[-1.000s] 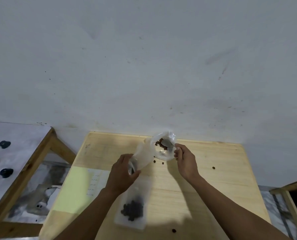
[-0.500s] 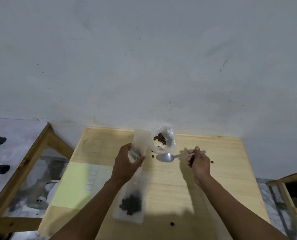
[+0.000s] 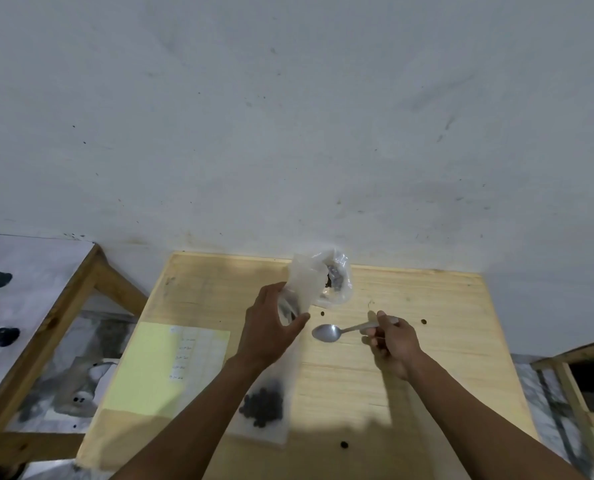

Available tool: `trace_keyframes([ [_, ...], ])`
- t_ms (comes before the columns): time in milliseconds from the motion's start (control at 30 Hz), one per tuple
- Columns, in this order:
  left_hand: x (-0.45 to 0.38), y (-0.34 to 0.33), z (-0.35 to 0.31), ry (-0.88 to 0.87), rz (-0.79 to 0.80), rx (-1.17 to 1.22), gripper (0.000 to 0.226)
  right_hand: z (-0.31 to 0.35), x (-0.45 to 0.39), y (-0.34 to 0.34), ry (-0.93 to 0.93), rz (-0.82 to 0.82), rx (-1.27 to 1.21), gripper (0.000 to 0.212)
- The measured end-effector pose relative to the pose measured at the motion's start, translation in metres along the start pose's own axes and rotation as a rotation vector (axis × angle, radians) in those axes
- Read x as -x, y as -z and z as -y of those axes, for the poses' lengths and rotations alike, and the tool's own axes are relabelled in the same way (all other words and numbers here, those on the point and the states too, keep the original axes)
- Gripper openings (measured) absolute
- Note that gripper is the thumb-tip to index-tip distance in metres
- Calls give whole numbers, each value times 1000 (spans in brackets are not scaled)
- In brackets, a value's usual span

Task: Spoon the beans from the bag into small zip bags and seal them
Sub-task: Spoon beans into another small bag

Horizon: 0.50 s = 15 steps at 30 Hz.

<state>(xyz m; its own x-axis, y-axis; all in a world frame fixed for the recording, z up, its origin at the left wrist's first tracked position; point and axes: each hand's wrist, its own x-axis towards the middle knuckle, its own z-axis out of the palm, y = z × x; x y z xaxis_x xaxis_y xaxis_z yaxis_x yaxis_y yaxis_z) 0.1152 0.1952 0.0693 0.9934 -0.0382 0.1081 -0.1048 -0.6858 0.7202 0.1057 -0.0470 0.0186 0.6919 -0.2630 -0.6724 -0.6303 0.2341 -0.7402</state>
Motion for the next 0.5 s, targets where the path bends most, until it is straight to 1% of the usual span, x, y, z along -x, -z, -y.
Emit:
trace_keyframes([
  [67, 1, 0, -5, -25, 7, -26, 66, 1, 0, 3, -39, -20, -55, 24],
  [100, 1, 0, -6, -38, 7, -39, 66, 2, 0, 3, -38, -40, -88, 23],
  [133, 0, -2, -7, -47, 6, -52, 66, 6, 4, 2, -21, -75, -102, 29],
  [200, -2, -5, -10, -59, 1, -79, 67, 16, 12, -5, 80, -136, -65, 41],
  [233, -3, -6, -11, -67, 2, -93, 67, 21, 19, -10, 146, -100, -53, 45],
  [300, -5, -9, -16, -94, 9, -121, 69, 35, 40, -21, 295, 99, 11, 53],
  [333, -6, -10, -20, -114, 16, -133, 69, 41, 51, -28, 348, 207, 58, 52],
  [367, -6, -10, -24, -137, 28, -142, 70, 47, 60, -35, 391, 286, 92, 46],
  [400, -7, -10, -28, -165, 39, -148, 70, 51, 64, -40, 433, 317, 105, 36],
  [433, -7, -10, -31, -189, 57, -147, 71, 55, 67, -43, 472, 296, 108, 26],
  [500, -9, -6, -37, -216, 105, -130, 71, 60, 66, -46, 525, 172, 110, 10],
])
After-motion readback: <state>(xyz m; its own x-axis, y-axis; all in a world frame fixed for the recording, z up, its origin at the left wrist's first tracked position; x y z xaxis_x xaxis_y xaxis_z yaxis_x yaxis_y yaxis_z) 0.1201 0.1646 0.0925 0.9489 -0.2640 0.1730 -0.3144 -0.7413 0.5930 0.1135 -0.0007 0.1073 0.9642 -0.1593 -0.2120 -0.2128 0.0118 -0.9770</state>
